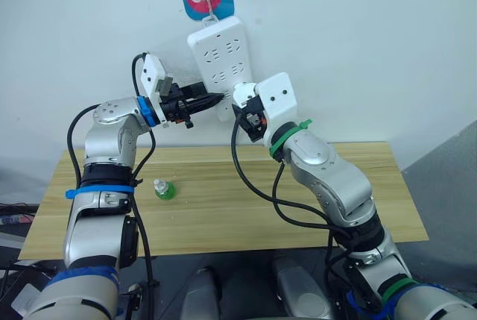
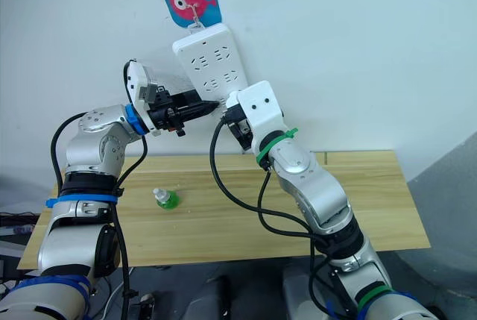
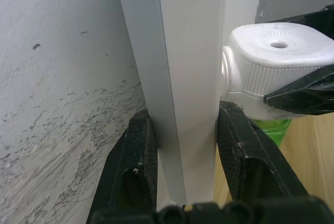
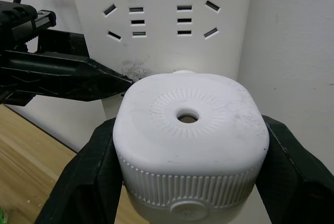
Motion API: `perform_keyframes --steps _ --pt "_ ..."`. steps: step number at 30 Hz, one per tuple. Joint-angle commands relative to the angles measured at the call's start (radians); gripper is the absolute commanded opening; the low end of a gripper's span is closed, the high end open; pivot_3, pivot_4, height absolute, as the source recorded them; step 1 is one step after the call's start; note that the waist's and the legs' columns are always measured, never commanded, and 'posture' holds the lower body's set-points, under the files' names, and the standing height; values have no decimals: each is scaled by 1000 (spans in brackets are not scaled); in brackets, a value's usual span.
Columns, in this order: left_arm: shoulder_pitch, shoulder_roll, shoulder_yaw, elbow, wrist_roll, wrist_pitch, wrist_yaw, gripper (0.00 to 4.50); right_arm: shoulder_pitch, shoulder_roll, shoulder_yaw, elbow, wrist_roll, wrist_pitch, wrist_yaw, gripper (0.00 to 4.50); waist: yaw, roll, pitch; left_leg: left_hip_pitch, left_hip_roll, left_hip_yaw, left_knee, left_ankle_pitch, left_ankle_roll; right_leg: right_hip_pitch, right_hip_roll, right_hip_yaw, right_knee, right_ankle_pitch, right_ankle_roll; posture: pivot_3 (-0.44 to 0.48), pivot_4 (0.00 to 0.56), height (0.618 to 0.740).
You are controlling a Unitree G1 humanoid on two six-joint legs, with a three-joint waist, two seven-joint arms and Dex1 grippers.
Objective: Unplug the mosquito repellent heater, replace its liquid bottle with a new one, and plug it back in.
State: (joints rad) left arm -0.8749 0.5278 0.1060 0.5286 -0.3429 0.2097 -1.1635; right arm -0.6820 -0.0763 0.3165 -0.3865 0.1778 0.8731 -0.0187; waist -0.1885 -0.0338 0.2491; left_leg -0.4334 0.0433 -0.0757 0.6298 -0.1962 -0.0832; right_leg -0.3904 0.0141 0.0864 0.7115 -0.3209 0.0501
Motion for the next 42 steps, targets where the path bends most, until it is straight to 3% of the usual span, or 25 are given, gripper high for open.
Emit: perform_keyframes --steps 1,6,13,18,21,26,30,35,39,42 --pt "2 15 -5 -9 37 -32 52 1317 55 -9 -34 -201 9 83 10 2958 3 0 0 -1 1 -1 0 0 0 0 0 0 0 0 0 -295 225 723" --pt "15 21 -6 -11 30 -34 55 1317 90 -21 -25 -311 11 170 29 2958 -4 1 0 -1 0 -1 0 0 0 0 -1 2 -1 0 0 -304 225 723" --pt "59 44 41 -52 2 -19 104 1317 110 -27 -81 -337 4 169 53 2958 -11 1 0 1 -1 -1 0 3 0 0 3 3 1 -2 4 -295 216 723" --pt "182 117 67 -166 36 -83 150 2862 122 -32 -119 -347 7 150 71 2958 -32 1 0 1 1 1 -1 2 0 -1 2 5 2 0 0 -282 212 723" --pt "328 182 92 -304 44 -144 134 3804 134 -25 -133 -363 15 141 77 2958 -36 1 0 0 3 1 -3 2 0 -4 2 5 3 0 0 -265 212 723" --pt "601 211 89 -609 43 -207 136 3815 184 45 -237 -377 53 116 67 2958 -25 2 0 -1 5 2 -7 2 -1 -7 -2 7 2 -1 -2 -223 209 723" --pt "624 106 19 -753 21 -188 218 3815 221 186 -433 -385 192 134 59 2958 16 2 0 -2 3 2 -6 3 -1 -6 -1 6 2 -1 -2 -215 211 723" --pt "552 -17 -98 -772 16 -140 254 3815 230 365 -645 -391 469 188 -33 2958 26 2 1 -1 1 5 0 3 0 -2 -1 10 0 1 1 -240 215 723" --pt "469 -103 -161 -719 7 -114 272 3815 264 427 -712 -375 765 139 -189 2958 14 2 1 0 -1 7 0 3 0 -2 2 11 0 1 2 -267 222 723" --pt "420 -165 -172 -701 -26 -77 287 3815 290 396 -695 -360 967 66 -324 2958 -6 2 1 0 0 7 -2 3 0 -5 4 11 2 1 1 -278 223 723"
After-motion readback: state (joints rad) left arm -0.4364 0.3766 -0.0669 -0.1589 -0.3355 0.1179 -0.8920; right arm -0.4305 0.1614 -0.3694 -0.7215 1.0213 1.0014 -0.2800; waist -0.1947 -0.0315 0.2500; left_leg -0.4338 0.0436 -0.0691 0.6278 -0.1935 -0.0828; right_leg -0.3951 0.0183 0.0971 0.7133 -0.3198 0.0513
